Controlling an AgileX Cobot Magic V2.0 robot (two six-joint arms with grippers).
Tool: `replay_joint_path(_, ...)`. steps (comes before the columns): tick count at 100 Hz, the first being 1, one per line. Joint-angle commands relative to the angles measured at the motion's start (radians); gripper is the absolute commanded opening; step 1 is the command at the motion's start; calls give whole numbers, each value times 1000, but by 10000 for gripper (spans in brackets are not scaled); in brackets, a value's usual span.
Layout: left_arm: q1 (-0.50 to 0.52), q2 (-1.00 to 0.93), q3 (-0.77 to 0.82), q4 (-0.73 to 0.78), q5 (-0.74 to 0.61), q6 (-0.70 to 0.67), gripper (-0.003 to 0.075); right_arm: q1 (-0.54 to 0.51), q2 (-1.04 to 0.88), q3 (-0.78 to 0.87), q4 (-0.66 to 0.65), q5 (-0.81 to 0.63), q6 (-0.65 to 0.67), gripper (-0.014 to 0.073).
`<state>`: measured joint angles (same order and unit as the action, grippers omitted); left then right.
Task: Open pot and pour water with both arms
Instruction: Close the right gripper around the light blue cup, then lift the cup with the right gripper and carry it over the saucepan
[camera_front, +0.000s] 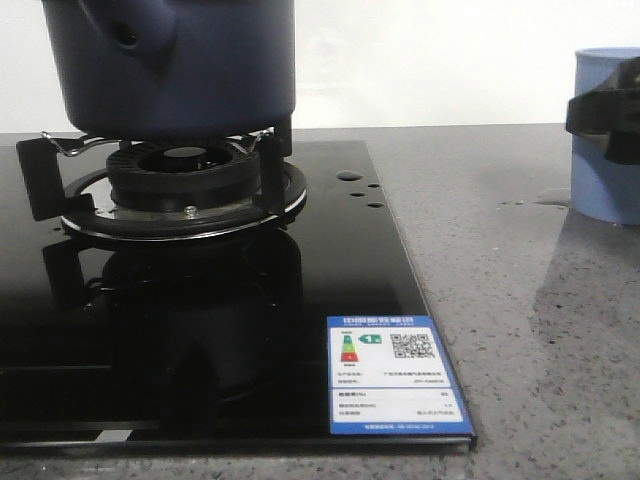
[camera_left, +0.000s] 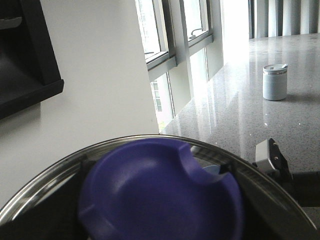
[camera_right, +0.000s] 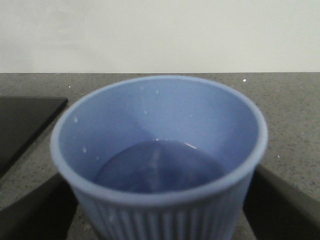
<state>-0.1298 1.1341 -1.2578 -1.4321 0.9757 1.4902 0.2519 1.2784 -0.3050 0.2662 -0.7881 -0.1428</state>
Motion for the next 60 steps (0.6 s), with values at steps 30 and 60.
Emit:
replay_joint_path(30,-3,-23,-36,-107,-16,-14,211,0,111,-145,-22,-67,4,585)
replay_joint_path(60,-3,-23,-36,-107,-16,-14,211,0,113,-145,-24,-72,4,228)
